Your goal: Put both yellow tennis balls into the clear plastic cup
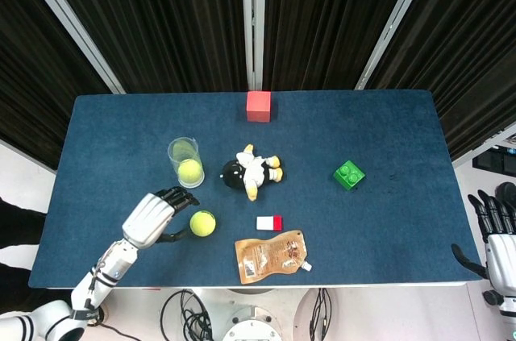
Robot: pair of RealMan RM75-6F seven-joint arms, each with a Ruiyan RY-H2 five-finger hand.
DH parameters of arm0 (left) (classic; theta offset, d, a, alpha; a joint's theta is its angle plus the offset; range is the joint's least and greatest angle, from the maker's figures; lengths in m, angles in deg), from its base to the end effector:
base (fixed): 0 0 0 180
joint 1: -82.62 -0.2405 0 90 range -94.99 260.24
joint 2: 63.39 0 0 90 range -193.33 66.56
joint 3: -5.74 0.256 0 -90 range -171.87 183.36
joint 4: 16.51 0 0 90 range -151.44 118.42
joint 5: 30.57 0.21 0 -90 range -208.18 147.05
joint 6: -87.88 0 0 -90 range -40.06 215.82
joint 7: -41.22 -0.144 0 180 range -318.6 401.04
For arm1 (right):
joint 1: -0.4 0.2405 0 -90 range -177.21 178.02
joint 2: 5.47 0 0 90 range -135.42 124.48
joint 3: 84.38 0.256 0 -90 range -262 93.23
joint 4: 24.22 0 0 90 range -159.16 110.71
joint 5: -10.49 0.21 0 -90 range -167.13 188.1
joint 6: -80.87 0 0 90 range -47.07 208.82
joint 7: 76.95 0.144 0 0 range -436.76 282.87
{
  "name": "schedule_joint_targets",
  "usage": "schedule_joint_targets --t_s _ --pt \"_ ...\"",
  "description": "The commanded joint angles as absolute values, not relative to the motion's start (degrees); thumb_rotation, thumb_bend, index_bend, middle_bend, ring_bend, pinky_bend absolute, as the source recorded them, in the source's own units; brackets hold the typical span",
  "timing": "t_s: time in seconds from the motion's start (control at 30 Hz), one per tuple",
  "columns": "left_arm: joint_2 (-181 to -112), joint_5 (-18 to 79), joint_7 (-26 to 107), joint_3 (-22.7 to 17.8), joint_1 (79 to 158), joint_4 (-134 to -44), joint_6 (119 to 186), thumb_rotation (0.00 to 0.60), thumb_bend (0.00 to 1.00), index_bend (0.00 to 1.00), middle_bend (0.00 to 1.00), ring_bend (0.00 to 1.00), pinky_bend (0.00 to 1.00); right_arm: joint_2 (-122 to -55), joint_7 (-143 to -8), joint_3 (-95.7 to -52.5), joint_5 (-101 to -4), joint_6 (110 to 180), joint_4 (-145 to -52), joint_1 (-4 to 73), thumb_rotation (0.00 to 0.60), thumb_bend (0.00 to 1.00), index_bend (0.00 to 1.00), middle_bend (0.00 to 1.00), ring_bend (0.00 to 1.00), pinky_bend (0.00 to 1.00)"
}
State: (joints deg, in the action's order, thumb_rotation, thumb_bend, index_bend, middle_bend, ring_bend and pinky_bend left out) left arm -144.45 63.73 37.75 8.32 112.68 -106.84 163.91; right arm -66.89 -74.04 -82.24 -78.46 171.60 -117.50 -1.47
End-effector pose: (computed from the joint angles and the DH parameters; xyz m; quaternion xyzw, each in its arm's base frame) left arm -0.1782 0.2513 0.0308 -0.7401 -0.3138 -0.4859 0.3431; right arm -0.3183 -0.1413 0.1807 0.5670 -0.3904 0.3957 0.6078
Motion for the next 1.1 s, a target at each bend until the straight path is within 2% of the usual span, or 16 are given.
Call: schedule_joint_targets --t_s 0.03,0.13,0.2,0.63,0.73,0.83,1.1 --pt "-147.42 63.77 37.50 10.01 112.45 -102.42 160.53 0.600 0.17 0.31 0.30 0.23 0.45 -66.95 -74.25 -82.23 -78.58 171.88 -117.66 -1.56 0.600 0.19 0.00 0.00 0.00 0.00" --pt "-147.76 63.10 35.81 10.33 113.39 -102.15 157.07 0.600 0.15 0.21 0.20 0.14 0.36 -66.90 -74.22 -82.23 -78.41 171.97 -117.71 -1.70 0.600 0.19 0.00 0.00 0.00 0.00" --pt "-148.64 62.73 35.61 9.99 113.72 -101.53 156.02 0.600 0.14 0.18 0.17 0.12 0.34 -66.91 -74.14 -82.26 -78.14 171.87 -117.60 -1.78 0.600 0.19 0.00 0.00 0.00 0.00" --pt "-155.14 62.47 38.95 8.54 115.91 -93.11 151.90 0.600 0.14 0.18 0.17 0.12 0.35 -66.79 -73.98 -82.24 -77.02 170.58 -117.34 -1.61 0.600 0.19 0.00 0.00 0.00 0.00" --pt "-156.06 62.07 38.55 8.35 116.51 -91.65 150.53 0.600 0.15 0.22 0.17 0.14 0.43 -66.70 -73.87 -82.15 -76.73 170.53 -117.34 -1.66 0.600 0.19 0.00 0.00 0.00 0.00" --pt "-156.74 61.58 38.42 8.15 116.80 -90.48 149.71 0.600 0.15 0.28 0.20 0.23 0.55 -66.64 -73.74 -82.16 -76.52 170.33 -117.34 -1.67 0.600 0.19 0.00 0.00 0.00 0.00" --pt "-158.86 62.35 38.15 7.87 116.09 -87.10 152.30 0.600 0.18 0.53 0.48 0.52 0.85 -66.56 -73.94 -82.17 -76.29 169.92 -117.51 -1.59 0.600 0.19 0.00 0.00 0.00 0.00"
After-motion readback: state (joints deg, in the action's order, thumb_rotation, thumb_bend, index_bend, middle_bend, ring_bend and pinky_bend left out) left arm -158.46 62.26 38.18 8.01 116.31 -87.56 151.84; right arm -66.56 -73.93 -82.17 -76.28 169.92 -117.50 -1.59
